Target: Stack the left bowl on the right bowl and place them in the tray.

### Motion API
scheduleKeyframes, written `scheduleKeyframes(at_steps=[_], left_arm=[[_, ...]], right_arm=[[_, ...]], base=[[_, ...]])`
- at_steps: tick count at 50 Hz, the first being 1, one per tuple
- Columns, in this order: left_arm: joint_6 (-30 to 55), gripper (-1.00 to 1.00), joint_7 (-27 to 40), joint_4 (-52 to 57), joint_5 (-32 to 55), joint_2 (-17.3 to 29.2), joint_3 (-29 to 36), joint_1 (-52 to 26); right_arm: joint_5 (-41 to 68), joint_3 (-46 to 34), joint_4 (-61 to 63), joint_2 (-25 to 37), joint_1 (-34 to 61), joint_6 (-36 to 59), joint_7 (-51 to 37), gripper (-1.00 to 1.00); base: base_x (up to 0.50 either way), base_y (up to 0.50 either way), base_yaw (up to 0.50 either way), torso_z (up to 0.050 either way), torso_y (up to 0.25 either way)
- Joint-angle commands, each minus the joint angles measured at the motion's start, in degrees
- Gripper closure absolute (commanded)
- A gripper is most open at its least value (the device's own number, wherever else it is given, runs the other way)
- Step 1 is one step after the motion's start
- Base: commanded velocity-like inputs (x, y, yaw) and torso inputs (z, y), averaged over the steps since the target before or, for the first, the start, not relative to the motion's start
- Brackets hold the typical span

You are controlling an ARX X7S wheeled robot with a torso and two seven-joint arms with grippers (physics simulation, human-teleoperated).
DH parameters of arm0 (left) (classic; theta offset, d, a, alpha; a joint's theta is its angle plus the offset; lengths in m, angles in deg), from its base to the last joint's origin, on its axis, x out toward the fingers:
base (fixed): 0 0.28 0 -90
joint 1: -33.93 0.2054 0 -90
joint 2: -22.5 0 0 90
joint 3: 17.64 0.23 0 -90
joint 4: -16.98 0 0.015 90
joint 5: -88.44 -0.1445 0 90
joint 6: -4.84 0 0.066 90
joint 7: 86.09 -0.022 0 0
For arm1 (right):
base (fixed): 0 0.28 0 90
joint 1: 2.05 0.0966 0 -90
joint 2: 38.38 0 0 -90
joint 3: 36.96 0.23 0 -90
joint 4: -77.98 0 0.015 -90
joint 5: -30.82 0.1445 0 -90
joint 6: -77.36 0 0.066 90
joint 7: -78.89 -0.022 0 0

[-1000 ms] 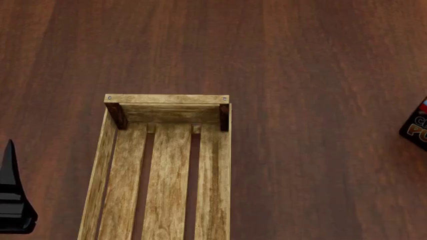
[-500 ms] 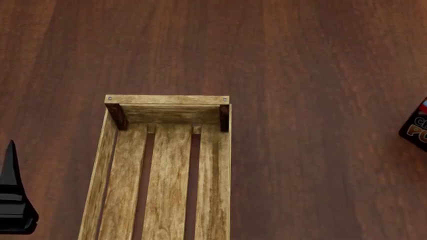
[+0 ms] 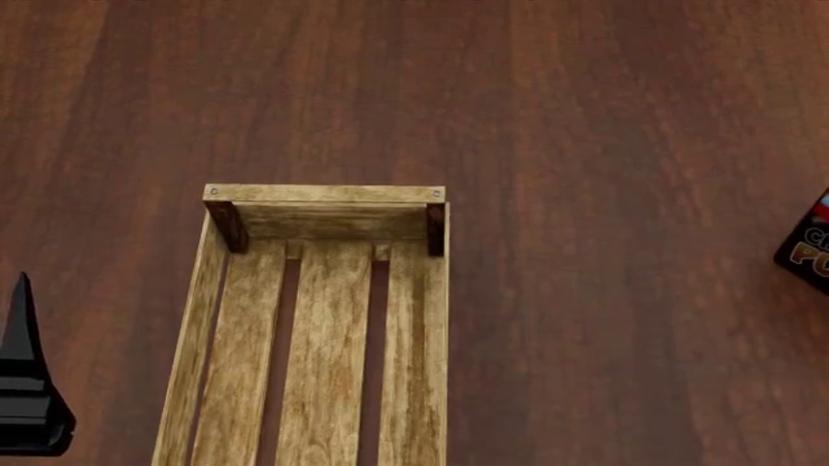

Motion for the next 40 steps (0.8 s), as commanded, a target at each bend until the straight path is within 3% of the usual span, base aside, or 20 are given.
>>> scheduleKeyframes(at_steps=[1, 23, 40], left_arm=[[-0.2, -1.0, 0.1, 0.3, 0.4, 0.1, -0.3, 0.2], [-0.1, -1.0, 0.6, 1.2, 1.5, 0.6, -1.5, 0.5], [0.1, -1.0, 1.2, 2.4, 2.2, 1.1, -2.6, 1.2]], right_arm=[[9.3, 10.8, 10.7, 3.5, -5.8, 3.2, -3.4, 1.0], [21.2, 25.6, 23.6, 9.3, -8.3, 12.5, -11.2, 1.0], [28.4, 22.7, 27.2, 13.5, -2.2, 16.2, -17.6, 1.0]], base=[[0.0, 0.0, 0.0, 0.0, 0.0], [0.0, 0.0, 0.0, 0.0, 0.0], [0.0, 0.0, 0.0, 0.0, 0.0]])
